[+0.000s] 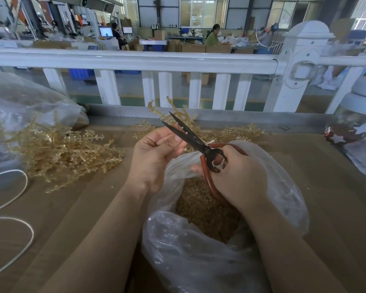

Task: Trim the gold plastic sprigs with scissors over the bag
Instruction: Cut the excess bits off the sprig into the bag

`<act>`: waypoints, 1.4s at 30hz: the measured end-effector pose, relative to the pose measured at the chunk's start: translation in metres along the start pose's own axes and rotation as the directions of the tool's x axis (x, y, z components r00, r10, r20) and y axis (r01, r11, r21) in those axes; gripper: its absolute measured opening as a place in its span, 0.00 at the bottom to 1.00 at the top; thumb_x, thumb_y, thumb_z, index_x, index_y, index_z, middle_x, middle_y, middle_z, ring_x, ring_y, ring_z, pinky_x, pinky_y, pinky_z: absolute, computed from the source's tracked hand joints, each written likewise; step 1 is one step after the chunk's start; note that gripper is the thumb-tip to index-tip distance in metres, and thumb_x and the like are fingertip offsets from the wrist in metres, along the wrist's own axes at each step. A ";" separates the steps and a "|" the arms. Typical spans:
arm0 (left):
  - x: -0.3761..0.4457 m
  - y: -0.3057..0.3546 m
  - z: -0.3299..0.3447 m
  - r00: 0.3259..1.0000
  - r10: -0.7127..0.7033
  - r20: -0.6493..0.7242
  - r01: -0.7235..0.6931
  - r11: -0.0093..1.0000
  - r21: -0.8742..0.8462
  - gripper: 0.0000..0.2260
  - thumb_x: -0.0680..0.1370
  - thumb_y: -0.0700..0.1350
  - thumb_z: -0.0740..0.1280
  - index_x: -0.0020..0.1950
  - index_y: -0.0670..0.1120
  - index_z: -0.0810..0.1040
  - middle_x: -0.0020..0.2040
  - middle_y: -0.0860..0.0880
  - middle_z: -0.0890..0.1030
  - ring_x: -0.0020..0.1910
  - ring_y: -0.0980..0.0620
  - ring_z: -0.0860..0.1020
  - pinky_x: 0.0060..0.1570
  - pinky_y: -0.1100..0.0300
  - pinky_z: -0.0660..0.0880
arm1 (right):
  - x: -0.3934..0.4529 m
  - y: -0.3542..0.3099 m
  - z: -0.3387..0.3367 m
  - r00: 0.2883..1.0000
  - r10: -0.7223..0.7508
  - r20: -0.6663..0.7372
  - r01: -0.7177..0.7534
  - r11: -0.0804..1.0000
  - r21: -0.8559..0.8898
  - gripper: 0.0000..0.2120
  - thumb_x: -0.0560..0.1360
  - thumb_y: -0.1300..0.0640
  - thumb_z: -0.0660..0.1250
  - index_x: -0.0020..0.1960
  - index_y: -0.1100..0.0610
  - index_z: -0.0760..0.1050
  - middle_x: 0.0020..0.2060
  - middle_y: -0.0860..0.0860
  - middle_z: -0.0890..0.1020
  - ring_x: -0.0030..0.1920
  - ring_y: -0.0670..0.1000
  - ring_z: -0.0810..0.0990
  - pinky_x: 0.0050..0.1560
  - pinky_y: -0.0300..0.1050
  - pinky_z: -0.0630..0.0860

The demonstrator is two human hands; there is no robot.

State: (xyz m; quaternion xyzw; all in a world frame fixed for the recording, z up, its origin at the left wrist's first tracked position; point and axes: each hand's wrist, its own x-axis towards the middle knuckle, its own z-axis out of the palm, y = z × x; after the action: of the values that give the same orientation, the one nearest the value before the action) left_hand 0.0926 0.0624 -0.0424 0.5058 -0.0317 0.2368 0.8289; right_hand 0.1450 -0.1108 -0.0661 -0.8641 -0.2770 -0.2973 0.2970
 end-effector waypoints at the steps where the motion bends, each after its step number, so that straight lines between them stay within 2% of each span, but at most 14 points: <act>1: 0.000 0.000 0.000 1.000 0.000 -0.002 0.000 1.000 0.000 0.08 0.70 0.37 0.71 0.49 0.39 0.80 0.41 0.47 0.85 0.39 0.54 0.83 0.41 0.65 0.80 | 0.000 0.000 0.000 1.000 -0.001 -0.010 0.001 1.000 -0.004 0.37 0.67 0.18 0.46 0.37 0.50 0.71 0.29 0.40 0.73 0.28 0.41 0.72 0.29 0.43 0.77; 5: 0.000 -0.001 0.000 1.000 -0.004 -0.002 0.003 1.000 -0.014 0.09 0.70 0.37 0.71 0.50 0.39 0.80 0.43 0.47 0.86 0.40 0.54 0.83 0.42 0.65 0.80 | 0.000 -0.001 -0.001 1.000 0.011 -0.007 -0.011 1.000 0.004 0.40 0.68 0.18 0.42 0.36 0.52 0.72 0.27 0.40 0.71 0.27 0.42 0.70 0.29 0.45 0.76; 9: 0.000 0.000 -0.001 1.000 -0.002 0.006 0.002 1.000 -0.021 0.10 0.71 0.37 0.70 0.51 0.38 0.81 0.43 0.47 0.86 0.40 0.54 0.84 0.42 0.65 0.80 | 0.000 0.000 0.001 1.000 0.001 0.009 -0.001 1.000 0.004 0.30 0.68 0.22 0.56 0.36 0.50 0.71 0.28 0.41 0.73 0.28 0.44 0.73 0.31 0.46 0.78; 11: 0.000 0.000 -0.001 1.000 -0.001 0.003 0.001 1.000 -0.026 0.10 0.70 0.36 0.70 0.52 0.38 0.80 0.43 0.46 0.86 0.40 0.54 0.84 0.42 0.65 0.80 | 0.000 0.001 0.001 1.000 0.001 0.015 -0.001 1.000 0.013 0.29 0.69 0.24 0.58 0.36 0.50 0.71 0.28 0.41 0.74 0.29 0.45 0.74 0.32 0.46 0.79; 14: 0.001 -0.001 -0.002 1.000 0.001 -0.003 -0.001 1.000 -0.012 0.11 0.69 0.36 0.71 0.51 0.38 0.81 0.43 0.46 0.86 0.40 0.54 0.84 0.41 0.65 0.80 | 0.001 0.000 0.000 0.998 0.027 0.052 -0.028 0.999 0.023 0.31 0.67 0.21 0.56 0.36 0.50 0.72 0.28 0.41 0.75 0.29 0.43 0.74 0.33 0.45 0.79; 17: 0.001 -0.003 -0.003 0.999 0.010 0.033 -0.011 0.999 0.038 0.10 0.70 0.37 0.71 0.50 0.38 0.81 0.41 0.46 0.86 0.39 0.53 0.83 0.42 0.63 0.80 | 0.001 -0.003 -0.003 1.000 0.000 0.009 0.000 1.000 0.007 0.29 0.69 0.22 0.55 0.35 0.48 0.67 0.26 0.37 0.67 0.26 0.38 0.67 0.28 0.40 0.73; 19: 0.001 -0.005 -0.004 0.997 0.015 0.079 -0.023 0.994 0.103 0.08 0.71 0.37 0.71 0.50 0.38 0.81 0.40 0.47 0.85 0.39 0.53 0.82 0.43 0.61 0.79 | 0.001 -0.003 -0.005 1.000 0.008 0.006 -0.008 1.000 0.005 0.29 0.69 0.21 0.53 0.36 0.48 0.67 0.27 0.35 0.63 0.27 0.36 0.65 0.27 0.36 0.70; 23: 0.001 -0.006 -0.005 0.990 0.037 0.136 -0.057 0.988 0.144 0.06 0.73 0.37 0.71 0.48 0.38 0.81 0.37 0.49 0.83 0.38 0.52 0.80 0.44 0.59 0.77 | 0.001 -0.001 -0.006 0.998 0.043 0.043 -0.042 0.999 -0.017 0.35 0.67 0.19 0.45 0.38 0.49 0.71 0.28 0.36 0.67 0.27 0.37 0.67 0.29 0.31 0.63; 27: 0.000 -0.005 -0.003 0.987 0.070 0.146 -0.090 0.987 0.135 0.03 0.73 0.37 0.70 0.46 0.40 0.82 0.36 0.50 0.83 0.37 0.53 0.80 0.43 0.60 0.77 | 0.002 -0.001 -0.004 0.999 0.026 0.020 -0.026 1.000 -0.002 0.28 0.69 0.24 0.56 0.35 0.50 0.70 0.25 0.39 0.67 0.26 0.39 0.67 0.27 0.34 0.64; 29: 0.000 -0.005 -0.002 0.986 0.078 0.146 -0.097 0.987 0.128 0.04 0.74 0.36 0.69 0.47 0.39 0.81 0.36 0.49 0.83 0.36 0.53 0.79 0.43 0.60 0.78 | 0.002 -0.001 -0.003 0.999 0.033 0.040 -0.033 0.999 0.005 0.29 0.69 0.25 0.54 0.35 0.51 0.71 0.26 0.41 0.71 0.27 0.41 0.70 0.28 0.38 0.71; 32: -0.001 -0.003 0.000 0.986 0.089 0.141 -0.107 0.987 0.123 0.04 0.74 0.34 0.69 0.46 0.40 0.82 0.35 0.46 0.80 0.35 0.51 0.78 0.43 0.59 0.78 | 0.003 0.001 -0.003 0.996 0.052 0.070 -0.052 0.999 -0.002 0.36 0.67 0.20 0.50 0.38 0.52 0.75 0.28 0.42 0.75 0.29 0.42 0.73 0.33 0.43 0.77; 36: -0.001 -0.003 -0.001 0.985 0.109 0.137 -0.139 0.963 0.230 0.05 0.75 0.32 0.68 0.42 0.40 0.81 0.35 0.45 0.80 0.35 0.50 0.79 0.44 0.59 0.78 | 0.002 -0.002 -0.005 0.998 0.047 0.031 -0.047 0.999 -0.003 0.40 0.65 0.17 0.37 0.38 0.48 0.71 0.26 0.36 0.67 0.27 0.37 0.67 0.28 0.35 0.69; 39: -0.002 -0.004 -0.001 0.980 0.120 0.158 -0.165 0.936 0.312 0.01 0.76 0.31 0.68 0.45 0.34 0.79 0.37 0.41 0.81 0.37 0.50 0.80 0.46 0.59 0.78 | 0.001 -0.003 -0.006 0.998 0.058 0.018 -0.058 0.998 -0.001 0.37 0.66 0.17 0.36 0.39 0.45 0.69 0.27 0.34 0.64 0.27 0.35 0.65 0.29 0.31 0.63; 42: -0.003 -0.003 -0.001 0.976 0.136 0.173 -0.186 0.928 0.322 0.03 0.75 0.33 0.69 0.45 0.33 0.78 0.37 0.42 0.81 0.38 0.50 0.80 0.46 0.60 0.78 | 0.001 -0.001 -0.005 0.998 0.052 0.027 -0.052 0.999 -0.017 0.38 0.67 0.17 0.38 0.38 0.47 0.71 0.27 0.36 0.67 0.27 0.37 0.67 0.28 0.32 0.67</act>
State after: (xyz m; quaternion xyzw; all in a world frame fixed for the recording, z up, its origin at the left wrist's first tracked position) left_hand 0.0915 0.0611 -0.0459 0.6514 -0.0934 0.2681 0.7036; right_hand 0.1438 -0.1131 -0.0616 -0.8774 -0.2561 -0.2799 0.2938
